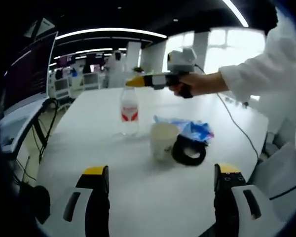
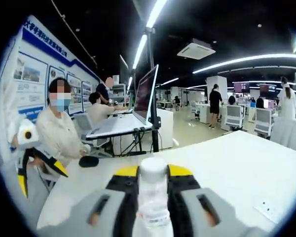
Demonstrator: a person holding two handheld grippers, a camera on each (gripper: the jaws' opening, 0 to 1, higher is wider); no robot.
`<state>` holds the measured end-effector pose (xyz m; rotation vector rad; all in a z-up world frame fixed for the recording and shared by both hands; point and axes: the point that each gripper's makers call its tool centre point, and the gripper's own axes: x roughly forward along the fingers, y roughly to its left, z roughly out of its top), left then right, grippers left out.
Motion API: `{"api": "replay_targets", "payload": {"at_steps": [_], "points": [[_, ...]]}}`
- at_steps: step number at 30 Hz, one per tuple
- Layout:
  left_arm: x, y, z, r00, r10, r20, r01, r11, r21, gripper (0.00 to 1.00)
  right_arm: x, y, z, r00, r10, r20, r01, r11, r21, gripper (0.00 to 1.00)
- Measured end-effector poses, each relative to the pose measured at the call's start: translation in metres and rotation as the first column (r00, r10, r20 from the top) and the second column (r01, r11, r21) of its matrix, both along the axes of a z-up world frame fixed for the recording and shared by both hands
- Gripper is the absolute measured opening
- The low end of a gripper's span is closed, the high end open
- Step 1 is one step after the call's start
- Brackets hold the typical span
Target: Arrange the tabletop items into an orderly group along one side of the table until the central work area is clear of visible clutter.
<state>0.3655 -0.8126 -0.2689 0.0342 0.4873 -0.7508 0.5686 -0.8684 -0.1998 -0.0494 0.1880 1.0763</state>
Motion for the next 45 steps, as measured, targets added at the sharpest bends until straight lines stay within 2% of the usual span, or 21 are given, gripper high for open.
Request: {"api": "replay_targets", "payload": {"at_steps": [4, 10, 13, 14, 15, 17, 20, 23, 28, 30, 34, 40, 43, 45], "points": [[-0.002, -0.003, -0.002, 1.000, -0.026, 0.009, 0.026, 0.999, 0.024, 0.81, -0.003, -0.001, 0.000, 1.000, 0.012, 0.005, -0.012, 1.000, -0.004, 0.18], [-0.001, -0.005, 0.002, 0.999, -0.026, 0.031, 0.025, 1.000, 0.010, 0.84, -0.004, 0.000, 0.001, 1.000, 0.013, -0.002, -0.013, 1.000, -0.002, 0.18], [-0.001, 0.002, -0.008, 1.000, -0.019, 0.014, 0.018, 0.997, 0.078, 0.83, -0.003, 0.002, 0.001, 1.000, 0.014, -0.017, -0.014, 1.000, -0.003, 0.19], [-0.001, 0.002, -0.008, 1.000, -0.018, 0.012, 0.017, 0.997, 0.076, 0.83, -0.003, 0.002, 0.002, 1.000, 0.013, -0.017, -0.014, 1.000, -0.005, 0.19], [-0.001, 0.003, -0.009, 1.000, -0.015, 0.011, 0.014, 0.997, 0.075, 0.83, -0.001, 0.002, 0.006, 1.000, 0.003, -0.029, -0.003, 1.000, 0.026, 0.20], [0.000, 0.004, -0.009, 1.000, -0.014, 0.014, 0.013, 0.996, 0.083, 0.83, 0.005, 0.001, 0.022, 0.998, -0.026, -0.062, 0.034, 0.990, 0.139, 0.27], [-0.001, 0.004, -0.010, 1.000, -0.017, 0.010, 0.017, 0.996, 0.082, 0.83, 0.011, -0.005, 0.027, 0.998, -0.055, -0.033, 0.058, 0.993, 0.107, 0.37], [-0.001, 0.004, -0.012, 1.000, -0.017, 0.004, 0.017, 0.996, 0.083, 0.84, 0.012, -0.011, 0.026, 0.995, -0.080, -0.060, 0.086, 0.992, 0.095, 0.52], [-0.001, 0.005, -0.013, 1.000, -0.017, -0.001, 0.017, 0.996, 0.083, 0.85, 0.007, -0.024, 0.025, 0.991, -0.114, -0.075, 0.120, 0.989, 0.085, 0.70], [-0.001, 0.005, -0.013, 1.000, -0.019, -0.001, 0.019, 0.996, 0.085, 0.85, 0.002, -0.028, 0.024, 0.989, -0.119, -0.085, 0.126, 0.989, 0.081, 0.74], [-0.003, 0.005, -0.018, 1.000, -0.025, -0.017, 0.027, 0.993, 0.112, 0.82, -0.012, -0.036, 0.023, 0.988, -0.123, -0.096, 0.130, 0.989, 0.071, 0.75], [-0.001, 0.008, -0.016, 1.000, -0.011, -0.012, 0.012, 0.995, 0.102, 0.83, -0.026, -0.054, 0.022, 0.984, -0.140, -0.106, 0.147, 0.988, 0.056, 0.74], [0.000, 0.007, -0.015, 1.000, -0.011, -0.006, 0.012, 0.995, 0.101, 0.83, -0.031, -0.060, 0.025, 0.982, -0.143, -0.124, 0.154, 0.985, 0.083, 0.69], [-0.002, 0.006, -0.017, 1.000, -0.019, -0.011, 0.020, 0.994, 0.110, 0.82, -0.034, -0.063, 0.024, 0.979, -0.156, -0.132, 0.168, 0.982, 0.085, 0.70]]}}
